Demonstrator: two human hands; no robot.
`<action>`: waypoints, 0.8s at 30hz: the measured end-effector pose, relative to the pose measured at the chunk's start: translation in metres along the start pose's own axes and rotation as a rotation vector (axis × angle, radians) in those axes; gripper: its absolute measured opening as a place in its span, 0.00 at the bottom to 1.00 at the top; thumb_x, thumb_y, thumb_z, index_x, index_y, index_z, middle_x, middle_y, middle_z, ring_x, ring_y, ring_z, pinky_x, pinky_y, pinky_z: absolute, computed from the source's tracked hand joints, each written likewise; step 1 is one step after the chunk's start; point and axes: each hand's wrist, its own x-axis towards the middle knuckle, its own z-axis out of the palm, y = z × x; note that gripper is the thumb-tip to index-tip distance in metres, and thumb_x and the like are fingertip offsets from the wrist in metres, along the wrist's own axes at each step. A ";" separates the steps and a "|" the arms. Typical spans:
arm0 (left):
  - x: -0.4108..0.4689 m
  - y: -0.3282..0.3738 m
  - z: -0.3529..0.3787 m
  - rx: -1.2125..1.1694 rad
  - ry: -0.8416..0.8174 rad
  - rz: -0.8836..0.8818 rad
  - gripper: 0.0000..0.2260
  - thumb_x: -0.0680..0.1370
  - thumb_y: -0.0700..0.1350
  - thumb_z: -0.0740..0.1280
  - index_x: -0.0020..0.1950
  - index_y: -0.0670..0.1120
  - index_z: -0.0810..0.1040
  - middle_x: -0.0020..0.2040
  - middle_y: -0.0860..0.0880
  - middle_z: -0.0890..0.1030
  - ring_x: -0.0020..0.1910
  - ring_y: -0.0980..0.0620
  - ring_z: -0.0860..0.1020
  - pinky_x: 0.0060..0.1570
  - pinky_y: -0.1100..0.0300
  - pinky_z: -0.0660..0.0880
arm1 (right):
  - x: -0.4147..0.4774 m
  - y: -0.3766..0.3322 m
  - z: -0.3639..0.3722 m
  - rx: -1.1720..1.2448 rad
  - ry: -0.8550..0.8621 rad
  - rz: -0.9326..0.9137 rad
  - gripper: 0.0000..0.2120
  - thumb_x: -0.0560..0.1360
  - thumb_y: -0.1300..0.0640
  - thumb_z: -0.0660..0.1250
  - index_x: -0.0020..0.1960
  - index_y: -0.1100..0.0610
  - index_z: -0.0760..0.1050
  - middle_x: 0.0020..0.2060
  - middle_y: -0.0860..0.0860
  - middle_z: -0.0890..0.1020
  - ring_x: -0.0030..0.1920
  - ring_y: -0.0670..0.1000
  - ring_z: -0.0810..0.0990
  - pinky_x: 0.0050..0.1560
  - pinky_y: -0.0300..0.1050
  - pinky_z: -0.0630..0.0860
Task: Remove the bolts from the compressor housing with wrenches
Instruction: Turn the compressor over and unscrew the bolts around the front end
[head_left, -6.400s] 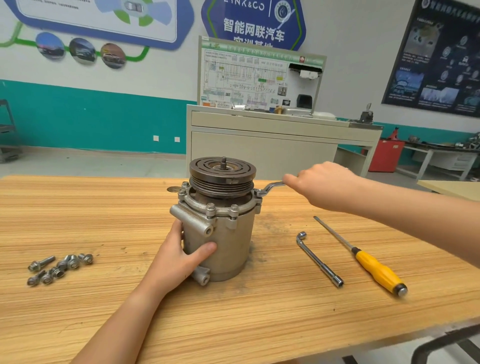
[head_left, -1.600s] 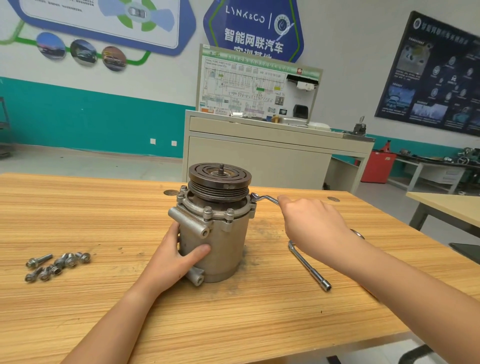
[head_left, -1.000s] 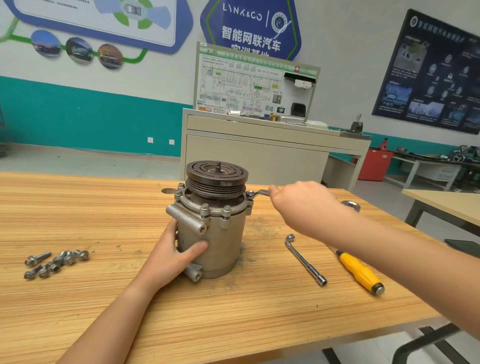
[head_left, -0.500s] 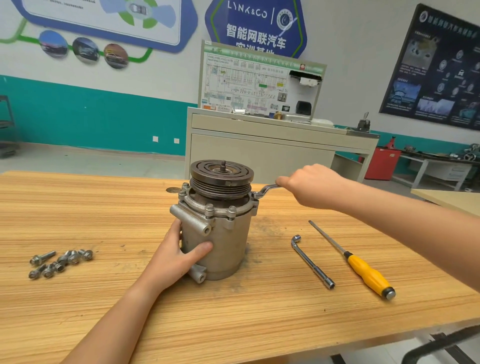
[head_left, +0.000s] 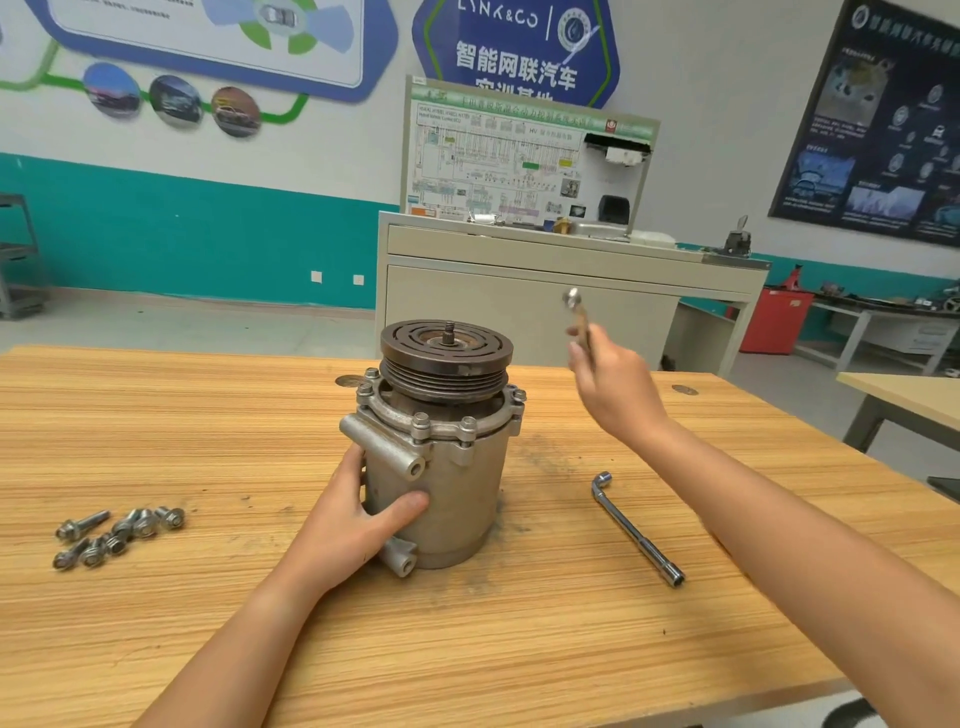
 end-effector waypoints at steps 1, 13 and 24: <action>0.000 0.000 0.000 0.000 0.003 0.000 0.24 0.67 0.55 0.72 0.57 0.67 0.64 0.57 0.62 0.75 0.51 0.77 0.71 0.42 0.78 0.70 | -0.008 0.000 -0.008 0.022 0.014 0.012 0.14 0.81 0.57 0.53 0.63 0.60 0.68 0.35 0.55 0.77 0.35 0.57 0.76 0.34 0.50 0.72; -0.001 0.000 0.000 0.015 0.026 -0.001 0.22 0.70 0.53 0.74 0.55 0.67 0.64 0.57 0.65 0.73 0.56 0.70 0.71 0.49 0.69 0.69 | -0.054 -0.058 -0.051 -0.608 -0.350 -0.060 0.23 0.76 0.66 0.53 0.69 0.55 0.59 0.32 0.50 0.68 0.36 0.55 0.69 0.31 0.44 0.61; 0.000 -0.002 0.001 0.031 0.023 0.003 0.22 0.73 0.46 0.72 0.57 0.65 0.64 0.57 0.64 0.74 0.50 0.78 0.70 0.43 0.78 0.68 | -0.042 -0.089 -0.059 -0.863 -0.542 -0.189 0.15 0.75 0.68 0.56 0.62 0.63 0.67 0.30 0.49 0.63 0.28 0.49 0.65 0.23 0.40 0.60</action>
